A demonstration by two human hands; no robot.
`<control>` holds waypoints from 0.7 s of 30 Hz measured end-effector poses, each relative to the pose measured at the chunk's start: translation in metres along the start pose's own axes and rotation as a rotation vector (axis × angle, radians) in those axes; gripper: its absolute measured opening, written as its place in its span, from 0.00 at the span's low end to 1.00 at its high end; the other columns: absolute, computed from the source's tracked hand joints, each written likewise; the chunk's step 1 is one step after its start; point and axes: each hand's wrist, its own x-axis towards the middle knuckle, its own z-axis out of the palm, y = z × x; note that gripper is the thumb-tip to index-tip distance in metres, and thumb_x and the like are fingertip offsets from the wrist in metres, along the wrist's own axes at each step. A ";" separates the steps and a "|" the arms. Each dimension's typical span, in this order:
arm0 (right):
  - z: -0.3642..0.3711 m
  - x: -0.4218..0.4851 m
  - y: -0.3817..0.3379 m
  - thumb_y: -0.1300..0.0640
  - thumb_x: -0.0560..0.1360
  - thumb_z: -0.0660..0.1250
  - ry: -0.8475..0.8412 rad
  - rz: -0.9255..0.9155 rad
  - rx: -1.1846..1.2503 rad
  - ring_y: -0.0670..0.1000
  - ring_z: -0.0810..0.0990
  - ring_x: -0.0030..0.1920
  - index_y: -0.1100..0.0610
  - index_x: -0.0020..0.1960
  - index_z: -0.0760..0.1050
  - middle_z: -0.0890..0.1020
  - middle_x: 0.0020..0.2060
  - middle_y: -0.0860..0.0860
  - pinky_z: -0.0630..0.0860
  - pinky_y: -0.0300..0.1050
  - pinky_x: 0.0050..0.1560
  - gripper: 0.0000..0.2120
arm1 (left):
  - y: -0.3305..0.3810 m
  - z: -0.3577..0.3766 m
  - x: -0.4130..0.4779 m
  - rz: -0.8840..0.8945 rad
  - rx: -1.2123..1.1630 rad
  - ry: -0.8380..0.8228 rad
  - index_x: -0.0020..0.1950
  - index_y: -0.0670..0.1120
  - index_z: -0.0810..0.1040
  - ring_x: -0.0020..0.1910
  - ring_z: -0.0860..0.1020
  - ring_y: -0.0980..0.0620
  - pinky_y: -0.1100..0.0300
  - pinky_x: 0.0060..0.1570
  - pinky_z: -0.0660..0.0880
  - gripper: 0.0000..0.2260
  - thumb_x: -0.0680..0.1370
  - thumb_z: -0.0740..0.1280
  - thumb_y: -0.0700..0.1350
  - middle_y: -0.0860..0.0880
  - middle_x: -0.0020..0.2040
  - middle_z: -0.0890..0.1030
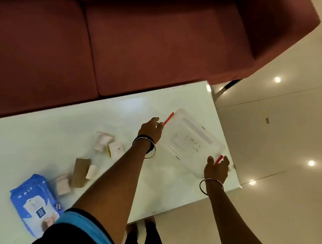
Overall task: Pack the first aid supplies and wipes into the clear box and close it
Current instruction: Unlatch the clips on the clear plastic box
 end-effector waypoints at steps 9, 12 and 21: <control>0.005 0.009 0.012 0.51 0.80 0.61 -0.030 0.081 0.046 0.64 0.78 0.61 0.60 0.68 0.72 0.81 0.60 0.61 0.73 0.57 0.65 0.20 | -0.013 0.004 -0.004 0.016 0.061 0.089 0.57 0.49 0.81 0.54 0.80 0.45 0.55 0.54 0.74 0.15 0.75 0.65 0.55 0.49 0.51 0.85; 0.001 0.004 0.014 0.51 0.80 0.60 -0.020 0.030 0.009 0.65 0.79 0.60 0.57 0.68 0.73 0.81 0.58 0.60 0.74 0.59 0.64 0.19 | -0.023 -0.002 -0.023 0.008 0.004 0.147 0.54 0.50 0.83 0.51 0.82 0.48 0.57 0.52 0.76 0.13 0.74 0.68 0.54 0.51 0.47 0.87; -0.004 -0.035 0.035 0.53 0.81 0.60 -0.123 -0.192 -0.046 0.61 0.81 0.57 0.51 0.70 0.72 0.83 0.58 0.56 0.76 0.60 0.61 0.18 | -0.114 -0.003 -0.120 -0.082 -0.168 0.252 0.48 0.51 0.82 0.37 0.82 0.61 0.61 0.42 0.80 0.09 0.74 0.70 0.55 0.55 0.38 0.85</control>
